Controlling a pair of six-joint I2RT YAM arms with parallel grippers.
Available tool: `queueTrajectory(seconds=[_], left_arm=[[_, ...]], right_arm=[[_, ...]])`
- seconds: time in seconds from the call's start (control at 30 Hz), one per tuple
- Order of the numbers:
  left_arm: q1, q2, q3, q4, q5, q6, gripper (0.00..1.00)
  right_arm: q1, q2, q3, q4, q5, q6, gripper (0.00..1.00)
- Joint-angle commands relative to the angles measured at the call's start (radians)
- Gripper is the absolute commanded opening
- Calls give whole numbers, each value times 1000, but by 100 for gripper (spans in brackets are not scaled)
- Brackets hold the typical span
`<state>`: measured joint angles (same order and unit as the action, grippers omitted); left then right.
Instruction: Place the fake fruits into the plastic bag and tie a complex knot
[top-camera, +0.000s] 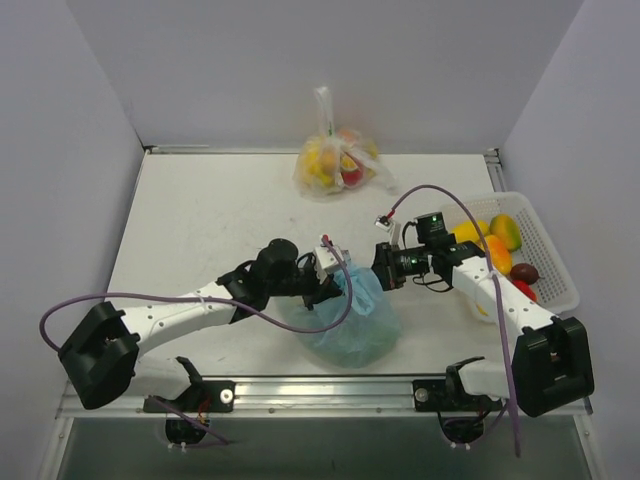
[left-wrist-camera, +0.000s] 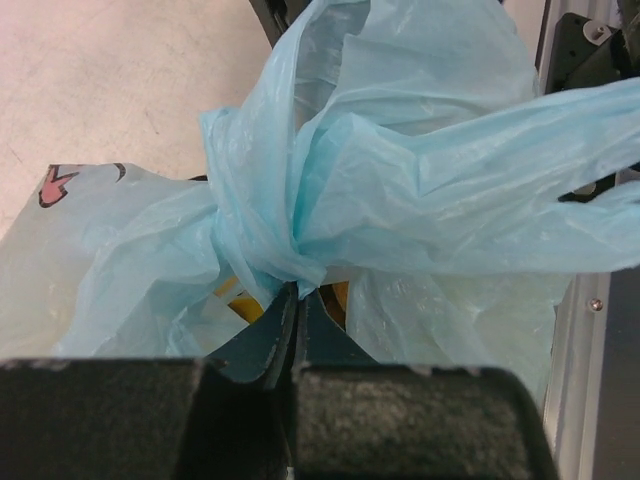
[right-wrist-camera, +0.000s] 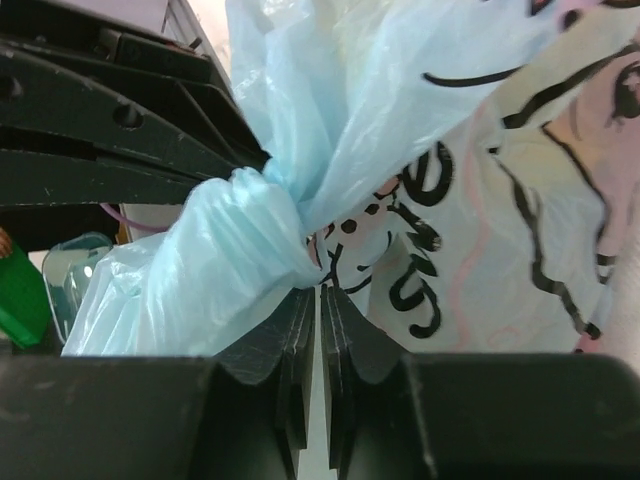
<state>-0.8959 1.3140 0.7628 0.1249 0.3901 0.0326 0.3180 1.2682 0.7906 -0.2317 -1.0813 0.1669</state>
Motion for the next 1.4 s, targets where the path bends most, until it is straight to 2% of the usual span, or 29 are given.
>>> queueTrajectory(seconds=[0.0,0.07,0.1,0.13,0.2,0.33,0.37,0.43,0.57,0.63,0.77,0.83,0.9,1.0,1.17,1.27,1.37], left_arm=[[-1,24,7,128,52,-103,0],[-1,31,20,156,82,-122,0],[-1,31,23,180,92,-150,0],[0,31,21,192,101,-167,0],[2,22,21,220,121,-207,0],[12,-1,12,236,197,-287,0],[17,-18,4,237,235,-298,0],[44,-39,-11,240,263,-338,0],[127,-82,-23,248,409,-364,0],[191,-88,1,251,473,-385,0],[247,-73,56,249,599,-413,0],[249,-65,61,249,627,-412,0],[247,-61,50,251,636,-405,0],[244,-33,4,291,656,-399,0],[230,71,-35,359,728,-460,0],[224,105,-69,498,728,-537,0],[226,105,-82,558,713,-544,0]], right_arm=[[49,2,-21,54,-42,-6,12],[64,3,-21,72,-40,5,17],[73,0,-27,89,-39,22,24],[79,-3,-31,135,-34,40,26],[96,-9,-53,193,-31,118,32],[119,-13,-103,417,-23,305,39],[124,-3,-108,530,-16,345,41],[136,17,-103,624,-8,456,42],[167,97,-44,930,30,643,42],[202,120,8,1008,67,712,42],[249,131,29,1011,173,728,43],[263,119,22,938,237,680,45],[279,86,18,863,277,556,45],[312,10,-32,700,450,340,46],[374,20,-111,672,587,244,55],[397,19,-103,618,597,229,58],[380,-18,-119,540,584,166,64]])
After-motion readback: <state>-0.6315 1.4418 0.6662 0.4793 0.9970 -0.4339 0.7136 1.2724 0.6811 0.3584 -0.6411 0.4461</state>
